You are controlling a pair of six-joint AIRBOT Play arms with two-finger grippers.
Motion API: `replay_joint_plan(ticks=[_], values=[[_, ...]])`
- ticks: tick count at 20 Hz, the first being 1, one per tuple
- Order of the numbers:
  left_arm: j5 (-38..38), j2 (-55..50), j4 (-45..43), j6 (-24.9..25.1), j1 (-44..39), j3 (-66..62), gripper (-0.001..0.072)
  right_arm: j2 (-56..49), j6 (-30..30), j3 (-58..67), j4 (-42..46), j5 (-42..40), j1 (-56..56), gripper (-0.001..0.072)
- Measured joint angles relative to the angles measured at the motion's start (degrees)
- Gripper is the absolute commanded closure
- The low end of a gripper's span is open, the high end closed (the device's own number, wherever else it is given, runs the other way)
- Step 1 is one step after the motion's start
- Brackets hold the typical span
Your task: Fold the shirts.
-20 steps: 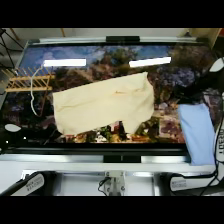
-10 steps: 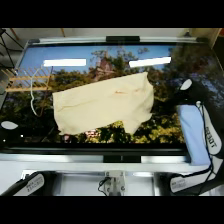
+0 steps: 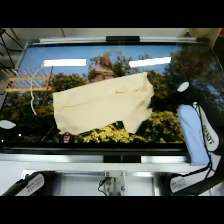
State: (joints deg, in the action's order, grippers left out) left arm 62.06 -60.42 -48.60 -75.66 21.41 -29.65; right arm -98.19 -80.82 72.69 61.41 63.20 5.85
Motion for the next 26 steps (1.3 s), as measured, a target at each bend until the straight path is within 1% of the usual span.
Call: replay_joint_plan(ticks=[1,6,9,11,14,17,20,22,23,26], values=[[0.31,0.24,0.0,0.0,0.0,0.0,0.0674,-0.11,0.0,-0.04,0.2,-0.81,-0.02,0.0658],[1.11,2.16,0.0,0.0,0.0,-1.14,0.0676,1.18,1.09,0.02,-1.01,-2.27,0.0,0.0659],[1.95,6.03,-0.02,0.0,0.0,-7.48,0.0677,6.54,3.72,1.88,-1.9,-2.29,0.02,0.0659],[2.78,9.7,0.0,0.0,-0.02,-15.43,0.0677,12.31,5.92,5.51,-1.95,-2.34,0.22,0.0659],[2.14,15.58,0.09,-1.03,0.22,-34.25,0.0677,22.86,8.9,14.64,-0.76,-3.8,0.59,0.0659],[-2.6,19.8,-0.09,-3.13,1.55,-55.98,0.0677,34.86,10.25,23.87,2.67,-9.73,0.79,0.0659],[-6.97,22.4,-2.8,-7.3,3.34,-72.32,0.0677,46.05,10.56,28.89,5.68,-15.04,0.85,0.0658],[-7.91,24.11,-4.74,-10.08,4.13,-78.77,0.0676,52.39,9.49,30.38,8.66,-15.74,0.85,0.0659],[-7.08,24.79,-5.81,-11.1,4.42,-80.67,0.0676,54.86,8.61,30.82,10.4,-15.43,0.85,0.0658],[-2.4,26.21,-8.66,-12.92,4.83,-83.8,0.0676,60.26,6.29,31.54,15.78,-10.86,0.85,0.0659]])
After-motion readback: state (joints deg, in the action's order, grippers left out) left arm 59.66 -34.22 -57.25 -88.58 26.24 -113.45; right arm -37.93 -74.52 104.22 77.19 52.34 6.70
